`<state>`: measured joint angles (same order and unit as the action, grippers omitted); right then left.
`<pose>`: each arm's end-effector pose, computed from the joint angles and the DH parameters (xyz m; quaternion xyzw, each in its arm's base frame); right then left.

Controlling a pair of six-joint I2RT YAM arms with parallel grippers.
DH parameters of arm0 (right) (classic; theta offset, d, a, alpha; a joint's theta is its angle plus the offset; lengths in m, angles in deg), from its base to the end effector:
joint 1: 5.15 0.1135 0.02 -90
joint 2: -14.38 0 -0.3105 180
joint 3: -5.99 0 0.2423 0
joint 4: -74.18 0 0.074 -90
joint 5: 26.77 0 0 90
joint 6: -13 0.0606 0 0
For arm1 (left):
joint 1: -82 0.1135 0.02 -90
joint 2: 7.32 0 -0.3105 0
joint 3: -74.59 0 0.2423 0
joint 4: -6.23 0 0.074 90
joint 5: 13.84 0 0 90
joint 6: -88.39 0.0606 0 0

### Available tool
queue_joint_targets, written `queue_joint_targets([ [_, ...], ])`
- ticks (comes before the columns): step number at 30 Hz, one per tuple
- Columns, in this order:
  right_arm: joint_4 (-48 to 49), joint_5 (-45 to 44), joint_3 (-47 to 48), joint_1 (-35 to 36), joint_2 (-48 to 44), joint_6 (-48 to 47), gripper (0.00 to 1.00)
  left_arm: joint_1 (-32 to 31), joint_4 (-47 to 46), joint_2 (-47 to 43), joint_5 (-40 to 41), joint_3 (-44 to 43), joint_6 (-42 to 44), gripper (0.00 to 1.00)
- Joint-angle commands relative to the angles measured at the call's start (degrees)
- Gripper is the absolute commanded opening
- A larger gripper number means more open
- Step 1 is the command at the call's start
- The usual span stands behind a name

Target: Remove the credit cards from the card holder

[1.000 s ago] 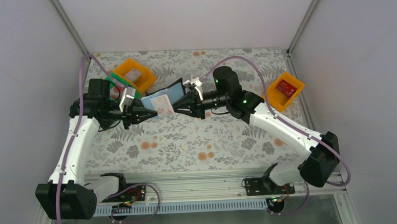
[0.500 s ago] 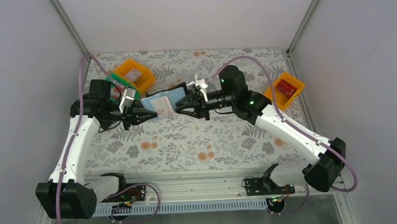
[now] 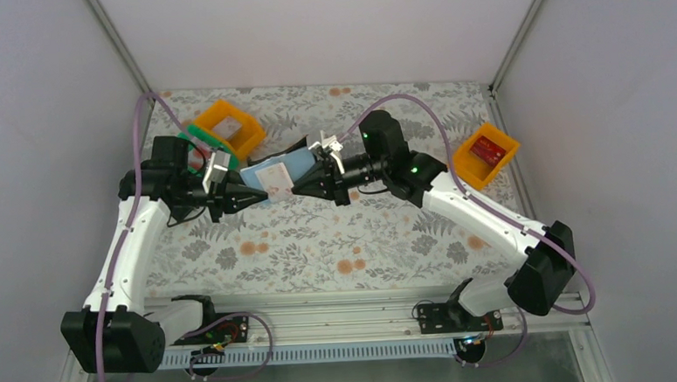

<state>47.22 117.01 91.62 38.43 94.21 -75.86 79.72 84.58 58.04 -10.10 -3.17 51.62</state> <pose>0.1899 0.2482 0.4040 -0.5046 0.5933 0.5368 0.3243 0.1564 -0.0667 0.3766 0.4585 0.5653 -0.5382 0.4249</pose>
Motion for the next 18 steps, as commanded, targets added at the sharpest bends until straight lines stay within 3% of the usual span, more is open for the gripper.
queue_joint_targets([
  [1,2.46,1.13,0.40,0.71,-1.78,-0.88,0.04,0.35,-0.55,0.10,-4.19,-0.32,3.26,0.03],
  [2,2.32,1.06,0.35,0.68,-2.05,-1.08,0.04,0.35,-0.55,0.16,-4.23,-0.32,3.36,0.03],
  [5,1.19,0.50,0.66,0.64,-2.59,-2.19,0.04,0.35,-0.55,0.28,-4.27,0.02,3.45,0.20],
  [10,-0.86,-0.17,1.61,0.46,-3.35,-3.60,0.04,0.33,-0.44,0.35,-4.63,0.13,3.50,0.22],
  [13,-1.38,-0.71,1.57,0.33,-3.65,-4.05,0.04,0.35,-0.35,0.48,-4.76,0.18,3.39,0.21],
  [18,-3.91,-2.10,1.56,-0.65,-4.25,-5.54,0.04,0.35,0.97,0.39,-4.82,-0.12,4.89,0.03],
])
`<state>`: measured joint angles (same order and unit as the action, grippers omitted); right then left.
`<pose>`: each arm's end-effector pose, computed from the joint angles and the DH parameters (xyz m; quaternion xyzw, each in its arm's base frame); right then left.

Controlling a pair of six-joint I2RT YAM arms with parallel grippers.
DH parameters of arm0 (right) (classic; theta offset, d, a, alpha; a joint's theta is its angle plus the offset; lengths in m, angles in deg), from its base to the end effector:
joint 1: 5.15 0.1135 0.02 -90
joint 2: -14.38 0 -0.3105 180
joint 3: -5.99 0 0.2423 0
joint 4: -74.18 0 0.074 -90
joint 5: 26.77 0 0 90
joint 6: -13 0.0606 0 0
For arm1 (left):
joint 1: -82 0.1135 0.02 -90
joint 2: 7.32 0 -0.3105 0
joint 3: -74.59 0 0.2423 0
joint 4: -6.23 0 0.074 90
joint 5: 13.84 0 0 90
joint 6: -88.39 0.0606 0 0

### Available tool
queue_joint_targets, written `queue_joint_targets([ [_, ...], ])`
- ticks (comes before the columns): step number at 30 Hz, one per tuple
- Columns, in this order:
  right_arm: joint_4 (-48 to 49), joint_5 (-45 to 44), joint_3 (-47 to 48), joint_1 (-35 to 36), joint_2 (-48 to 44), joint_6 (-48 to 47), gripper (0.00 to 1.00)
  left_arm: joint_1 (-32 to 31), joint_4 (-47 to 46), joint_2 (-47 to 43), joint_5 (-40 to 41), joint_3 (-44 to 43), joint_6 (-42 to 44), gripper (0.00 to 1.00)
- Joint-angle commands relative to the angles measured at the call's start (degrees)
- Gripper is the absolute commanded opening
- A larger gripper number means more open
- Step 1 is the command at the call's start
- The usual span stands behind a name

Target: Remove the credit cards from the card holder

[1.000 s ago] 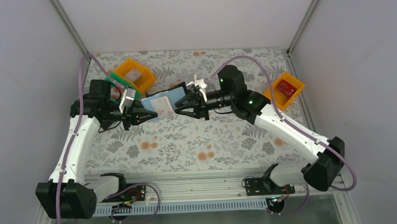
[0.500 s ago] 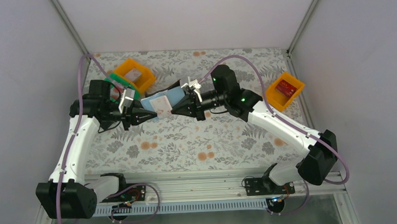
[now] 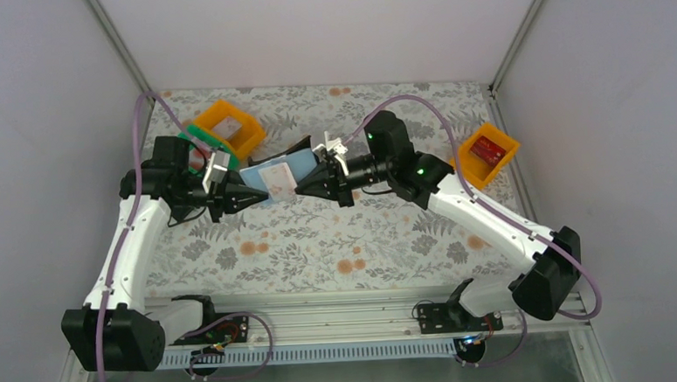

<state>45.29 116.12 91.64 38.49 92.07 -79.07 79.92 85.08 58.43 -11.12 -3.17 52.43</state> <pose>0.1816 0.2400 0.4109 -0.5191 0.5816 0.5231 0.3444 0.1574 -0.0663 0.3763 0.4557 0.5605 -0.5441 0.4268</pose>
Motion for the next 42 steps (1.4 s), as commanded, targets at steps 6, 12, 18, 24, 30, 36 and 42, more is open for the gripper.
queue_joint_targets([
  [6,-4.95,-1.75,1.24,-2.43,-3.47,-3.84,0.04,0.15,1.33,0.06,-3.77,-0.32,5.18,0.02],
  [12,-6.98,-2.33,1.15,-3.32,-4.47,-4.71,0.04,0.15,1.93,-0.03,-3.71,-0.22,6.03,0.02],
  [18,-12.49,-9.56,1.47,-8.65,-8.64,-5.85,0.04,0.58,-12.36,-0.89,-1.87,4.34,-12.08,0.02],
  [24,-16.74,-16.06,1.55,-17.85,-13.24,-1.53,0.04,-1.33,-37.40,3.41,20.89,14.13,-42.89,0.02],
  [30,-20.60,-15.83,6.00,-18.35,-10.41,2.08,0.04,-17.69,-31.66,20.49,18.83,7.22,-34.38,0.02],
  [36,-21.99,-15.19,7.49,-18.32,-10.00,4.49,0.04,-21.72,-14.73,45.44,10.91,-7.51,-20.61,0.02],
  [42,-26.41,-17.21,7.88,-18.32,-7.44,7.49,0.04,-21.54,-24.51,51.67,29.78,-4.25,-34.27,0.61],
])
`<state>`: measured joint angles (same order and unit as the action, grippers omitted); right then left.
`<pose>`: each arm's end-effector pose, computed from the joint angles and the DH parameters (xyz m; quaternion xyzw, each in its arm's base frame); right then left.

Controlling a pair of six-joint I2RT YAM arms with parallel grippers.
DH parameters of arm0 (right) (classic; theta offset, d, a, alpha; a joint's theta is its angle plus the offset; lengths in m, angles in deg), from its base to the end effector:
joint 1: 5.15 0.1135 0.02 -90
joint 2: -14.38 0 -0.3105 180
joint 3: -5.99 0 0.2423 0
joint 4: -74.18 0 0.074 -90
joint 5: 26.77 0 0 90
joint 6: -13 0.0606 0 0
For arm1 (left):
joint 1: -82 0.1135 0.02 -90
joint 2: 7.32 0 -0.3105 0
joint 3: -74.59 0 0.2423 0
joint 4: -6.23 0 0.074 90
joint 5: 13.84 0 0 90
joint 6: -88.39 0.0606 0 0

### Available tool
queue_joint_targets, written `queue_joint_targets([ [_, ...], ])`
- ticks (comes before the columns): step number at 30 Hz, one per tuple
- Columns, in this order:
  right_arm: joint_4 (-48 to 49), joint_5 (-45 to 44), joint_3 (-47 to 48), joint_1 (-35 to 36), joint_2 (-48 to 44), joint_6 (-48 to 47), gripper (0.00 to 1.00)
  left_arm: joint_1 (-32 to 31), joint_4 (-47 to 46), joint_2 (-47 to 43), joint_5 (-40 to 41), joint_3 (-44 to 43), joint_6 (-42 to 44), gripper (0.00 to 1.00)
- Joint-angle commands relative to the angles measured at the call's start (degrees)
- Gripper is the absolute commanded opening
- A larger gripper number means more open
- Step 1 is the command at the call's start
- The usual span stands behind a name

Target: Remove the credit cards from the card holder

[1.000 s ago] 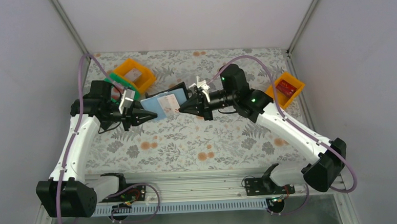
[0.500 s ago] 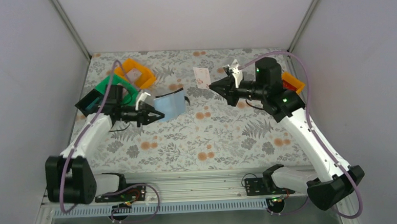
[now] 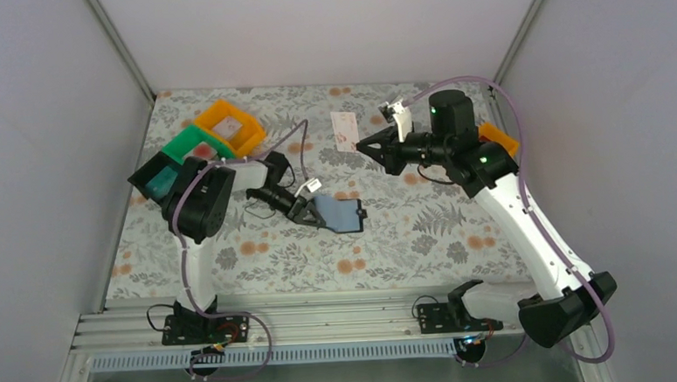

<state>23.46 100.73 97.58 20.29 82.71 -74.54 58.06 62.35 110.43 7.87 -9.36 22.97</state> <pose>0.1975 0.1348 0.4414 -0.3247 0.7599 0.3851 0.4108 0.3117 -0.2000 0.1571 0.3404 0.7544 -0.5613 0.0037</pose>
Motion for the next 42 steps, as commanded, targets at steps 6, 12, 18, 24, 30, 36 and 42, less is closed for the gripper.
queue_joint_targets([
  [6,-7.54,-2.51,5.23,-0.10,7.33,4.68,0.04,3.39,-1.30,-11.60,22.92,2.69,-2.82,1.00],
  [12,-8.91,-3.83,9.33,0.10,12.88,5.72,0.04,3.75,8.73,-23.66,27.63,-8.23,4.14,1.00],
  [18,-12.45,-9.26,12.94,4.93,14.53,5.32,0.04,3.38,13.09,-38.41,44.07,-20.44,17.65,1.00],
  [24,-8.83,-4.23,12.67,9.39,12.04,7.29,0.04,0.81,7.08,-56.76,54.99,-11.28,43.88,1.00],
  [30,0.17,6.90,10.66,14.77,11.51,12.09,0.04,0.48,-26.70,-80.10,56.46,15.17,82.65,1.00],
  [36,1.66,6.59,13.84,19.52,13.48,13.05,0.04,0.48,-51.53,-89.21,43.24,31.42,113.38,1.00],
  [42,2.63,8.98,16.96,22.88,17.47,13.25,0.04,0.52,-51.37,-90.28,42.76,34.44,120.31,1.00],
])
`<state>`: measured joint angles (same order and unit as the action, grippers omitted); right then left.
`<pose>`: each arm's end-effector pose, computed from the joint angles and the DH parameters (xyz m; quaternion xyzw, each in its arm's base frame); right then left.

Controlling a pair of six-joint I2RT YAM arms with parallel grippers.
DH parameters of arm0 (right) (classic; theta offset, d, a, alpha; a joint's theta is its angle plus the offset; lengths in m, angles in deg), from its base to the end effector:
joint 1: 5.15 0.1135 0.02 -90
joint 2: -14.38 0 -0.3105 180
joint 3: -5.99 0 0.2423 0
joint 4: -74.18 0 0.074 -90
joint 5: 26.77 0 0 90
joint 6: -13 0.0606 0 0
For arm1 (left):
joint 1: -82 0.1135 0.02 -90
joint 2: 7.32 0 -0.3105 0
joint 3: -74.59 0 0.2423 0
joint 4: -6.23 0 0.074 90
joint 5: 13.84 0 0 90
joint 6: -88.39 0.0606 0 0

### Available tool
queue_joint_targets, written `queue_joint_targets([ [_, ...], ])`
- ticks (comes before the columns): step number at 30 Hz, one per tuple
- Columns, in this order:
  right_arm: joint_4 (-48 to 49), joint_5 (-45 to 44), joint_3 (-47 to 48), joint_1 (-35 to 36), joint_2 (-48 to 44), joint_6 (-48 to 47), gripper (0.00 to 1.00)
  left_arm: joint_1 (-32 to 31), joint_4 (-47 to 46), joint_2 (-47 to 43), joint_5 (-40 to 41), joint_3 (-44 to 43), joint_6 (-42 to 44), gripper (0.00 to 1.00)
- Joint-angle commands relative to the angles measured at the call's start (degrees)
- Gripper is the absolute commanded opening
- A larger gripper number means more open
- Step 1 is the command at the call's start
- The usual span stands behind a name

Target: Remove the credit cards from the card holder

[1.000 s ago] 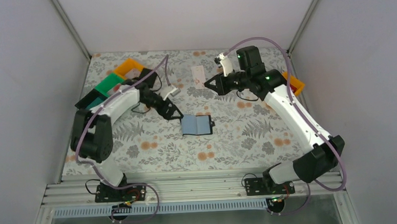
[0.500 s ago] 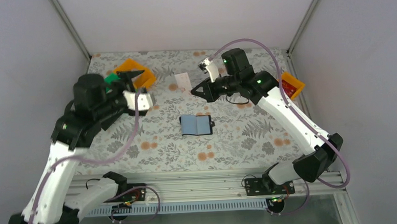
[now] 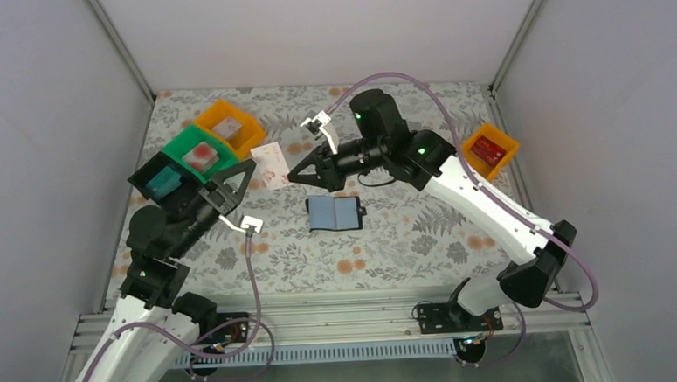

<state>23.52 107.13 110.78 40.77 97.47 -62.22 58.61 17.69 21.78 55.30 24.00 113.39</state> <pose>0.1860 0.2524 0.4544 -0.3973 0.7187 0.5159 0.2438 0.0858 -0.0606 0.3760 0.6400 0.0948 0.4592 0.6087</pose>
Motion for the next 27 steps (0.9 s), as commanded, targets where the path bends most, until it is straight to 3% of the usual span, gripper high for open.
queue_joint_targets([
  [1,2.41,2.90,4.49,2.79,3.52,0.75,0.04,-0.06,-6.29,-1.69,-5.05,1.32,30.31,1.00],
  [5,2.33,2.47,6.40,3.42,5.39,0.30,0.04,-0.07,-3.07,-2.43,-5.31,1.85,30.50,0.88],
  [17,-1.45,2.58,8.42,3.57,7.22,-3.06,0.04,-0.07,-0.79,-4.72,-5.01,3.36,30.86,0.03],
  [20,-1.22,0.41,7.98,3.47,5.60,-3.56,0.04,-0.07,0.92,-4.87,-3.04,3.08,29.96,0.02],
  [21,-1.18,-1.65,7.72,3.32,4.92,-3.42,0.12,-0.07,1.73,-4.85,-1.73,2.79,28.95,0.02],
  [24,-1.98,-9.33,6.26,1.55,2.50,-2.74,0.51,-0.06,6.29,-2.65,7.35,0.49,25.22,0.02],
  [26,-1.40,-14.45,3.69,-1.26,-0.39,-1.62,0.68,-0.05,8.86,2.05,16.71,-2.90,18.69,0.02],
  [27,-0.97,-17.05,2.30,-2.54,-1.91,-0.95,0.71,-0.02,11.54,5.21,23.45,-5.87,14.51,0.02],
])
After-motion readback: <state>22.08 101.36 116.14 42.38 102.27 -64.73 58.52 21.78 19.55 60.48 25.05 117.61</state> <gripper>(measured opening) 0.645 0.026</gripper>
